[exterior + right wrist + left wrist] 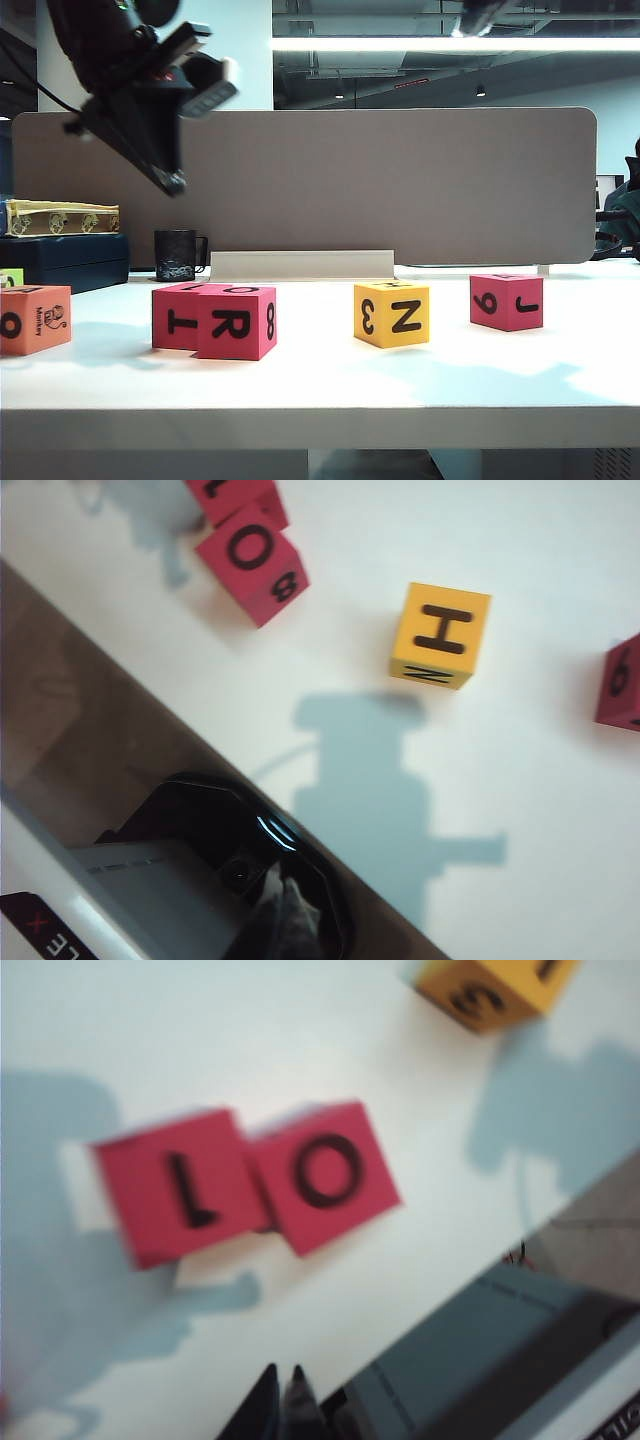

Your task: Select the appropriate blocks from the scattered letter blocks on the table and arrange them in a row to spell out "ALOHA".

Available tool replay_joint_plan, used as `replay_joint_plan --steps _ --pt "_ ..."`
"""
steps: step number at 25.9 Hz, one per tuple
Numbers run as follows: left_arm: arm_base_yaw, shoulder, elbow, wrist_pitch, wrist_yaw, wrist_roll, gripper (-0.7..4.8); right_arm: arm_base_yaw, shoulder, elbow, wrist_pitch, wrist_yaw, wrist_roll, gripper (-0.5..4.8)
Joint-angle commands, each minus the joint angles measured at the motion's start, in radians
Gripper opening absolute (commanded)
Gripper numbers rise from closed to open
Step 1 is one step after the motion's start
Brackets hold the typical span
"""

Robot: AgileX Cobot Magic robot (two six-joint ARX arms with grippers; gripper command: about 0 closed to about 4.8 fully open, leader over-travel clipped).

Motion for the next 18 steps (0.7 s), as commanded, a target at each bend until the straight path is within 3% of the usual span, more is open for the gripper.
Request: replay_joint_plan --steps 1,8,12,18 --pt "-0.066 -0.002 -0.071 0.039 -0.011 0.018 -0.06 0.0 0.0 0.005 0.011 0.013 0.001 -0.05" --pt "-0.203 0.0 -0.223 0.2 -0.109 -0.004 -0.06 0.0 0.001 0.005 0.015 0.013 0.0 -0.05" --pt "-0.229 0.0 -0.264 0.302 -0.192 -0.004 -0.06 0.0 0.001 0.005 0.017 0.013 0.0 -0.05" --pt "-0.229 0.02 -0.269 0.336 -0.219 0.0 -0.06 0.0 0.001 0.005 0.018 0.012 0.0 -0.05"
